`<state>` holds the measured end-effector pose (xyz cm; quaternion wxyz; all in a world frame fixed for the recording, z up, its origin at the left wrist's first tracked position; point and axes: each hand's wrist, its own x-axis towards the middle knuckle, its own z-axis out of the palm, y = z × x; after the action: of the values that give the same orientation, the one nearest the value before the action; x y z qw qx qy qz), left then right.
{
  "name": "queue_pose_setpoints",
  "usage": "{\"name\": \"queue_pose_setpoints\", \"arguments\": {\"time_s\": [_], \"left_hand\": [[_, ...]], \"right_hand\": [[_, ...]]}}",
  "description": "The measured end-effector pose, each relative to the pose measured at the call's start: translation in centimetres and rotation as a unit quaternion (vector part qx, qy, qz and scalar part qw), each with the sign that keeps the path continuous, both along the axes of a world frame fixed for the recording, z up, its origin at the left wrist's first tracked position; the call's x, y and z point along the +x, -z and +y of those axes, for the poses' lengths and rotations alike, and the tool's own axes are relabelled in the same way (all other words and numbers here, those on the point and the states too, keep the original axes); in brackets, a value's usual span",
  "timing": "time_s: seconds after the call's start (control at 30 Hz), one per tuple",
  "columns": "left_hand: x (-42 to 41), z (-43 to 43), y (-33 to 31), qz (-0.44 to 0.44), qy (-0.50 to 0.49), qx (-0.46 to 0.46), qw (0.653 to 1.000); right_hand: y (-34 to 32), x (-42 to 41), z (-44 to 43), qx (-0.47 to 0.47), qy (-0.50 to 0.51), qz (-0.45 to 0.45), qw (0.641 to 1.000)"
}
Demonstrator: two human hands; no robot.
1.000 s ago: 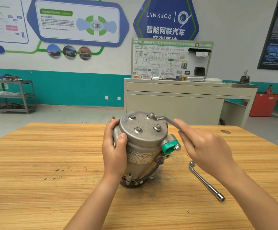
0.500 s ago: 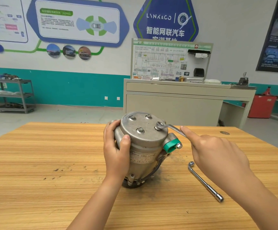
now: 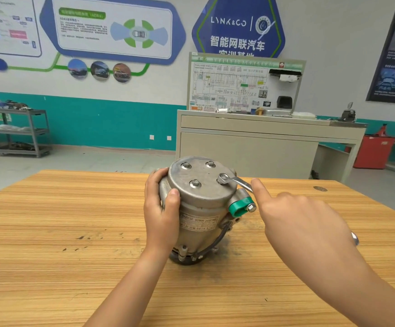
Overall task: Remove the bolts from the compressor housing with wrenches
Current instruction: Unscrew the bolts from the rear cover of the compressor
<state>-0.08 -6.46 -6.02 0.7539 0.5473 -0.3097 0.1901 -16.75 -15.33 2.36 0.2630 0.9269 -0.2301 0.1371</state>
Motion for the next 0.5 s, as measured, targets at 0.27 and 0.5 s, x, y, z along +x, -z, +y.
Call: {"name": "queue_pose_setpoints", "arguments": {"time_s": [0.27,0.5], "left_hand": [[-1.1,-0.2,-0.4,0.0,-0.02,0.019,1.0],[0.2,0.5,-0.7,0.0,0.027,0.024,0.999]], "right_hand": [[0.7,0.0,-1.0,-0.029,0.02,-0.057,0.998],[2.5,3.2,-8.2,-0.017,-0.204,-0.301,0.931]]}}
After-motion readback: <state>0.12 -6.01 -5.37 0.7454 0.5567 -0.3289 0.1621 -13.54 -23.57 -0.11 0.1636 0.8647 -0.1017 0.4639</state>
